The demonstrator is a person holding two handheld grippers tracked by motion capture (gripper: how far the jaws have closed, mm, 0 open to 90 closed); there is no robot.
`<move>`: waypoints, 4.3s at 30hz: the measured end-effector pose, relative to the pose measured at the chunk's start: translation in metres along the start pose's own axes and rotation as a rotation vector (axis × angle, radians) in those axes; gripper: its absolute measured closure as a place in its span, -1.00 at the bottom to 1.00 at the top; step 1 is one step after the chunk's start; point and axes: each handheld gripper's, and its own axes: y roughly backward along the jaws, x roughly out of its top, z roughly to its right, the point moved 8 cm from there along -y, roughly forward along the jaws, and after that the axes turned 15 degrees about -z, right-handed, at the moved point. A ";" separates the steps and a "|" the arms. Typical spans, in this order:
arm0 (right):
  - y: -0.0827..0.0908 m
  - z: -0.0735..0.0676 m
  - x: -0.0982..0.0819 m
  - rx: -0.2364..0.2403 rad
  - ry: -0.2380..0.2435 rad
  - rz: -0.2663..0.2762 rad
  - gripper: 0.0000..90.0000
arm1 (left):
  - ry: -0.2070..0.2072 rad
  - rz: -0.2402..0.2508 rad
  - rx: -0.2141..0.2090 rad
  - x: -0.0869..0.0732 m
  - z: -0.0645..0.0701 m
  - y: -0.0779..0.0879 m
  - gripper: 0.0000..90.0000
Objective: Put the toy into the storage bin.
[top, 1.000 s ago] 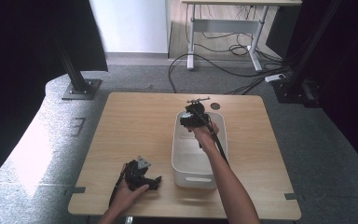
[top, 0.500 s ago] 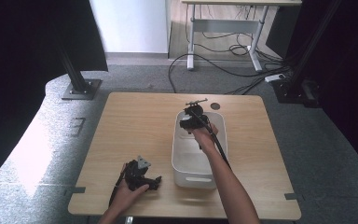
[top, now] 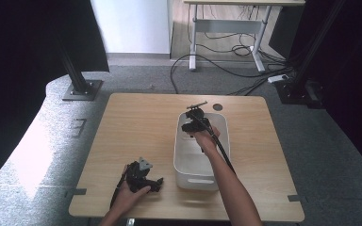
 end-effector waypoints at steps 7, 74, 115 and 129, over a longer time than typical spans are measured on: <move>-0.006 -0.001 -0.003 0.014 -0.006 -0.030 0.12 | -0.001 0.000 -0.001 0.000 0.000 0.000 -1.00; -0.049 -0.010 -0.030 0.059 0.031 -0.243 0.11 | -0.003 0.002 -0.002 0.000 0.000 0.000 -1.00; -0.046 -0.004 -0.025 0.044 -0.014 -0.195 0.06 | -0.003 0.002 -0.002 0.000 0.000 0.000 -1.00; -0.025 0.000 -0.025 0.023 0.023 -0.154 -0.07 | -0.001 0.002 -0.001 0.000 0.000 0.000 -1.00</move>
